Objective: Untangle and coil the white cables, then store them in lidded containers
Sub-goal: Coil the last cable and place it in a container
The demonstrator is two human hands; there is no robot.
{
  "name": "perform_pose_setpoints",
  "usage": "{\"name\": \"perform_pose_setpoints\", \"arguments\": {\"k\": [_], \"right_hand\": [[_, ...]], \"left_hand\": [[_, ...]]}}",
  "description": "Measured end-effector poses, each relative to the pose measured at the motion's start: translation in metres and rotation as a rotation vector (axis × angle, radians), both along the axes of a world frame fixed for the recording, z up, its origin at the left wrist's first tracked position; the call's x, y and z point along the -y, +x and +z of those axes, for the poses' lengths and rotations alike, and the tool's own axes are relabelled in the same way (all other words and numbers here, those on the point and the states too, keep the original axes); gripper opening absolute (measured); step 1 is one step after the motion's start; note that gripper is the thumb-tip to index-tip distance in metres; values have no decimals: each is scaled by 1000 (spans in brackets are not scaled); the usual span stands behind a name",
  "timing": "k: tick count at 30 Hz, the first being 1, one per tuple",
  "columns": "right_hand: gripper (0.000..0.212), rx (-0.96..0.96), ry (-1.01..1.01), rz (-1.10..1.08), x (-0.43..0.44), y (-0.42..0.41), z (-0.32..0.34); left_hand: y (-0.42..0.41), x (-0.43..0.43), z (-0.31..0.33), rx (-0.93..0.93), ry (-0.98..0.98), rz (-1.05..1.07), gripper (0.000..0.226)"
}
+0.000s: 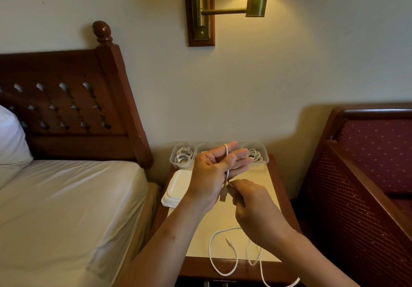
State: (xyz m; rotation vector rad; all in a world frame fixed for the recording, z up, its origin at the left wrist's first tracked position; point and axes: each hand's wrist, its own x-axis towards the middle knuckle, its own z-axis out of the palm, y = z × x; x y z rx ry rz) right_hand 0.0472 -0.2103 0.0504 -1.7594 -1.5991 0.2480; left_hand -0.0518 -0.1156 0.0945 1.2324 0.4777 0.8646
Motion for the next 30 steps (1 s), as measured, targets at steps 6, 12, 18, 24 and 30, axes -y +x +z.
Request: {"name": "perform_pose_setpoints", "arguments": {"k": [6,12,18,24,30], "right_hand": [[14,309,26,42,12,19,25],[11,249,229,83,19,39,58],[13,22,75,69,12,47,43],[15,-83,33,-120,-11,57,24],[6,-154,47,-241,-29,59,15]], "left_hand": [[-6,-5,0,-425,540,-44,34],[-16,-12,-3,-477,596,-135,25],[-13,-9,-1,-64,119,12,28],[-21,0,12,95,-136,-146,27],[-20,0,15,57,-388,-271,54]]}}
